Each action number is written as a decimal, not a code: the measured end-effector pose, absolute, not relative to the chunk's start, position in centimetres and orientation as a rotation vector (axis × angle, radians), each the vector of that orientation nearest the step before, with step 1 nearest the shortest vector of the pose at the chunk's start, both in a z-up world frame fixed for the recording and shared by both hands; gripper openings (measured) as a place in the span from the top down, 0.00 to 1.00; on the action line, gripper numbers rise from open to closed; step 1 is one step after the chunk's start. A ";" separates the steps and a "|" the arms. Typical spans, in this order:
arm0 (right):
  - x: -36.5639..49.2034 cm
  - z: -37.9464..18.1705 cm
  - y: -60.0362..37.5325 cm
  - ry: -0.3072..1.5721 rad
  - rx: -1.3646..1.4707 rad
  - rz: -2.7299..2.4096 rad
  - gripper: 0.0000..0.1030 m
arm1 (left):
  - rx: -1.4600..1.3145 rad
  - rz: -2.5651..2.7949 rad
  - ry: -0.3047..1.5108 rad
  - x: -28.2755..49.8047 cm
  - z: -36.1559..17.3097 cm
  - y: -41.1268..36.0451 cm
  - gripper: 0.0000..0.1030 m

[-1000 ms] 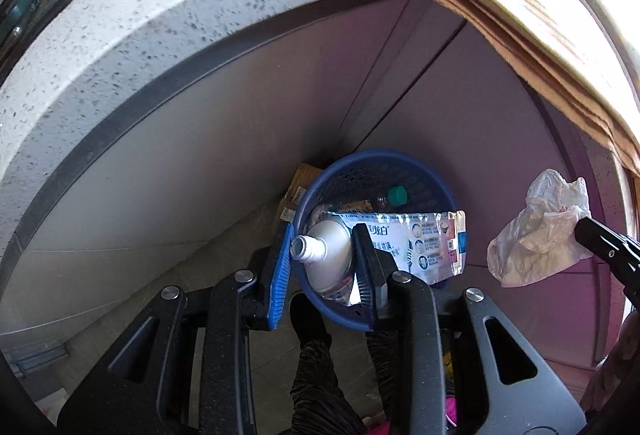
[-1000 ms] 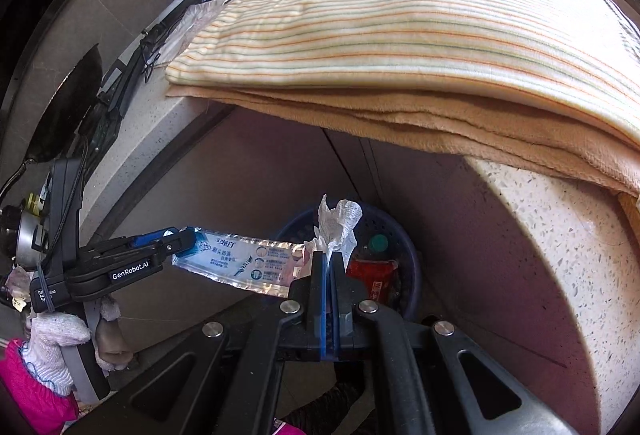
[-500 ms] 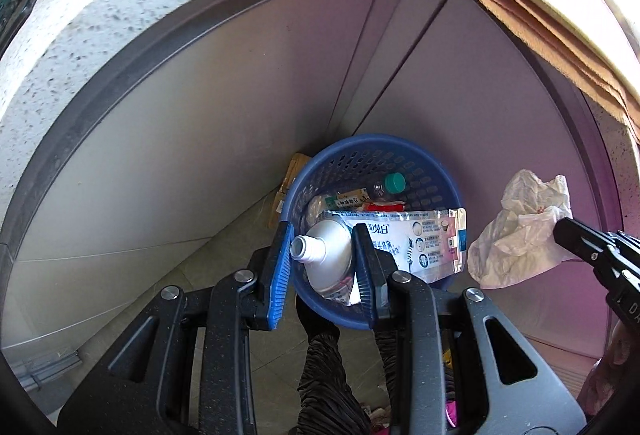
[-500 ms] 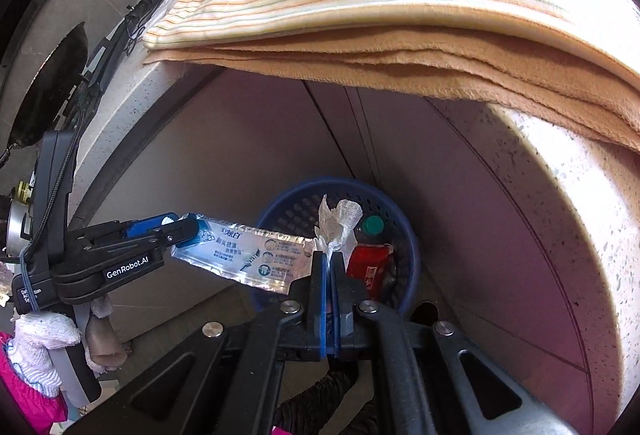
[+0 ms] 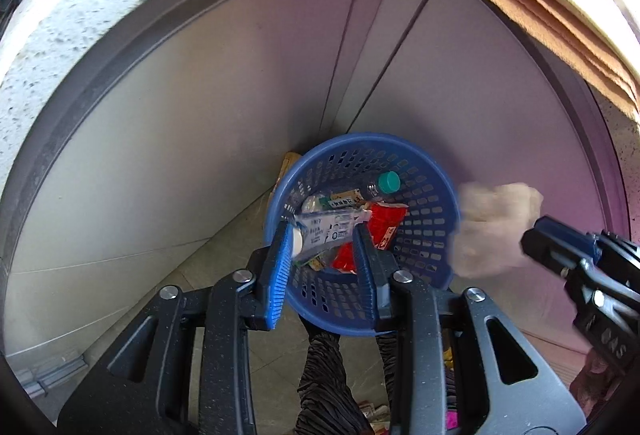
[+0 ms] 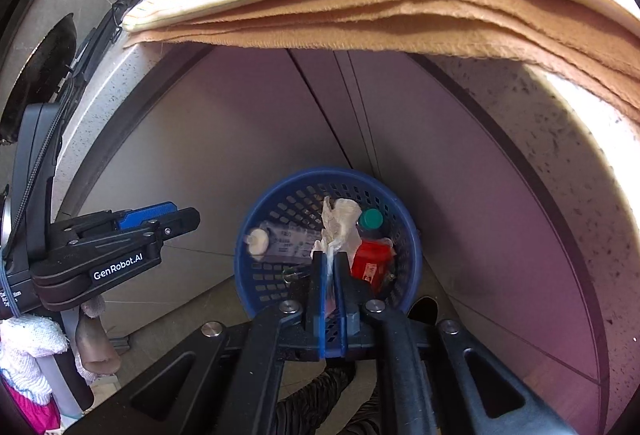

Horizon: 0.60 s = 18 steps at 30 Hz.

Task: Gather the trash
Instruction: 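Open both tools to drop tube and tissue into the basket, then raise both open tools back up above the towel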

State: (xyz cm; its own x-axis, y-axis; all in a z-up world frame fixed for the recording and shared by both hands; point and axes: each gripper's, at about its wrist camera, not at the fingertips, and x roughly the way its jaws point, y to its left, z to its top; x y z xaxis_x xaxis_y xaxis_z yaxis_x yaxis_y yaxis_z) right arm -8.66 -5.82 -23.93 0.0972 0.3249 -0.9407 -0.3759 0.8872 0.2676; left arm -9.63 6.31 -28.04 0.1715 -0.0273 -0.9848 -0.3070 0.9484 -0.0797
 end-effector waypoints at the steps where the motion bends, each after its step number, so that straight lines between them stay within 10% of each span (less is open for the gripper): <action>1: -8.7 -24.0 -5.7 1.378 -0.043 0.523 0.62 | -0.284 0.202 1.387 -9.6 -28.0 6.2 0.60; 6: -8.7 -24.0 -5.5 1.378 -0.049 0.523 0.46 | -0.282 0.198 1.385 -9.5 -28.0 6.0 0.59; 18: -8.3 -23.4 -6.4 1.386 -0.032 0.527 0.44 | -0.280 0.191 1.358 -9.7 -26.7 5.9 0.58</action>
